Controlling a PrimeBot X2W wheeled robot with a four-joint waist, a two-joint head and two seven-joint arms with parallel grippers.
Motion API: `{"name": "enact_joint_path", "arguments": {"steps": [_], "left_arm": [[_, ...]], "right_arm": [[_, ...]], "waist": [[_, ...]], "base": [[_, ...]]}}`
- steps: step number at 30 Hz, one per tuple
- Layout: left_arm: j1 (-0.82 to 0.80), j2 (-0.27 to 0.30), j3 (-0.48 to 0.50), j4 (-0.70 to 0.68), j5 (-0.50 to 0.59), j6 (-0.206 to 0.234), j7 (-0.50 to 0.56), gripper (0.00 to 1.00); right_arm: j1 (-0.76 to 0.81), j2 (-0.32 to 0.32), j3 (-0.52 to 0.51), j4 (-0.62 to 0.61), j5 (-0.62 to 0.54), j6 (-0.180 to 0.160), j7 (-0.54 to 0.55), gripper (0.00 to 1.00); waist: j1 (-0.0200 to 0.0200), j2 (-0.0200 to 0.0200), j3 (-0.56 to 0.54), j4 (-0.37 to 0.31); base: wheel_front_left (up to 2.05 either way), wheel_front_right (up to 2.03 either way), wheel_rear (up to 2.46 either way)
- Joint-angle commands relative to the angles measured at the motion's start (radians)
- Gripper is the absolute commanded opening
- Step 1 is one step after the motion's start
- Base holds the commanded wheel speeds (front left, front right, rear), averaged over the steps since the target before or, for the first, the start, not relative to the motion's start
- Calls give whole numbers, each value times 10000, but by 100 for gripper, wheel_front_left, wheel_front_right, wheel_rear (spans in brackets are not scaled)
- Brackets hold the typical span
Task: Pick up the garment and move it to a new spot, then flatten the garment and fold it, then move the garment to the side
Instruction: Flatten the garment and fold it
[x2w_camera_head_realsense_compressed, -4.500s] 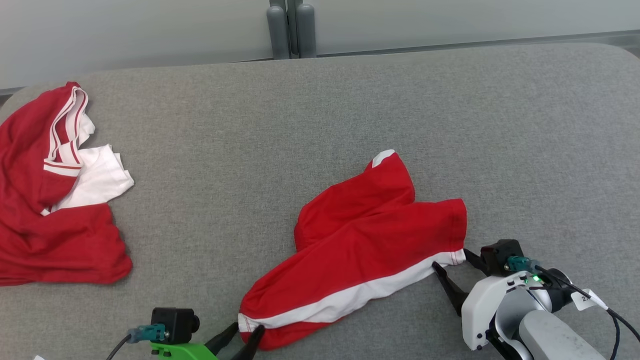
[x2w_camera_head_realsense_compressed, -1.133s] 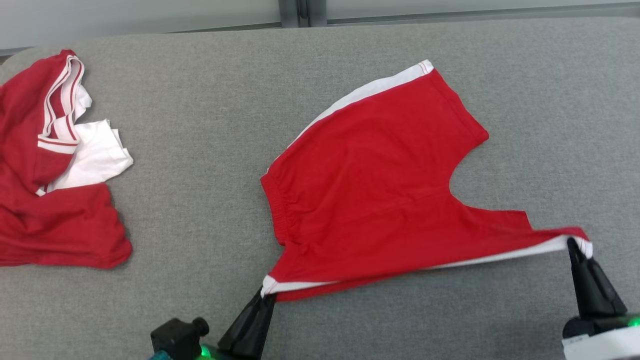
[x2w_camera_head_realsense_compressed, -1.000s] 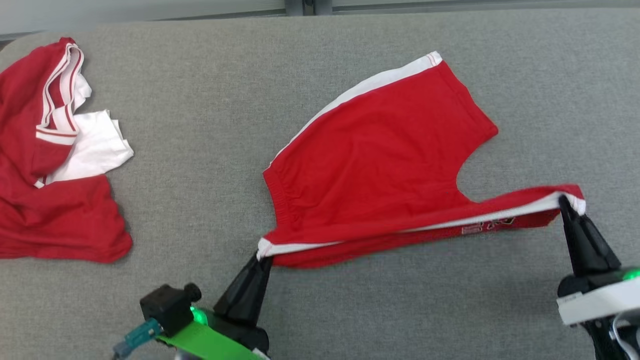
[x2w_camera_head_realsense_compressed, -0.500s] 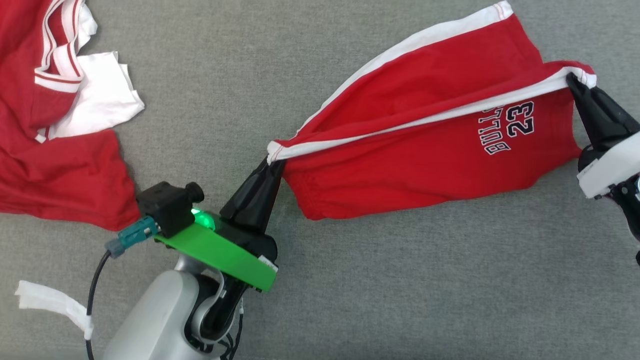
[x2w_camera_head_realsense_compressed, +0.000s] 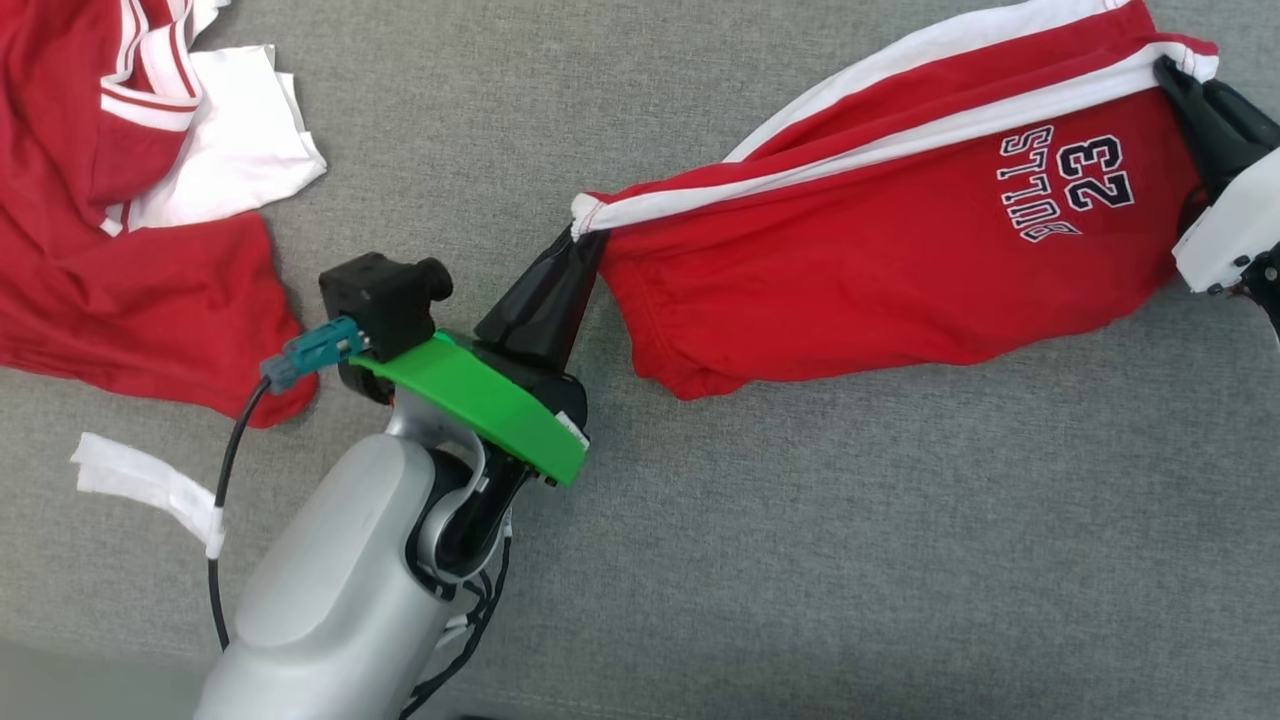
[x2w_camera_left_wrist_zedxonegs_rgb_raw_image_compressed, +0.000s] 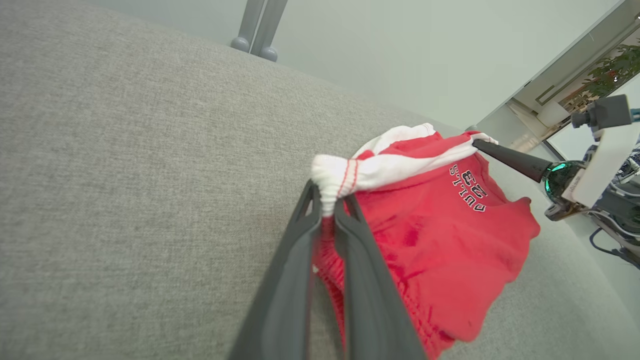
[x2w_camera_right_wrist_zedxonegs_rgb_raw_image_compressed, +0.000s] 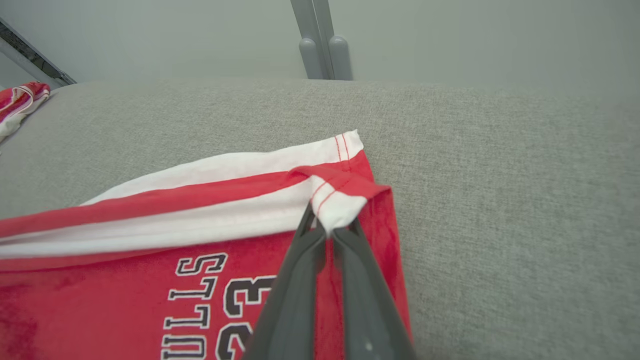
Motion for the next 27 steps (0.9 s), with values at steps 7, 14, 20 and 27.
{"name": "enact_joint_path", "arguments": {"steps": [7, 14, 20, 27], "left_arm": [[-632, -111, -86, 660, -211, -21, -396, 0], [-913, -138, -194, 1014, -348, -21, -529, 0], [-1069, -243, -118, 1433, -520, 29, -561, 80], [-1090, -261, -70, 1777, -468, 195, -730, 100]], "right_arm": [[-459, 105, 38, 37, -193, -18, 111, 0], [-758, 125, 157, 45, -293, -18, 194, 0], [-908, 325, 84, 128, -550, -18, -48, 100], [-839, 538, 55, 243, -814, -17, -517, 100]], "waist": [[0, -1, 191, 38], [0, -1, 289, 68], [0, -1, 369, 60], [0, -1, 335, 8]], "base": [[0, 0, 0], [0, 0, 0], [0, 0, 0], [0, 0, 0]]}}
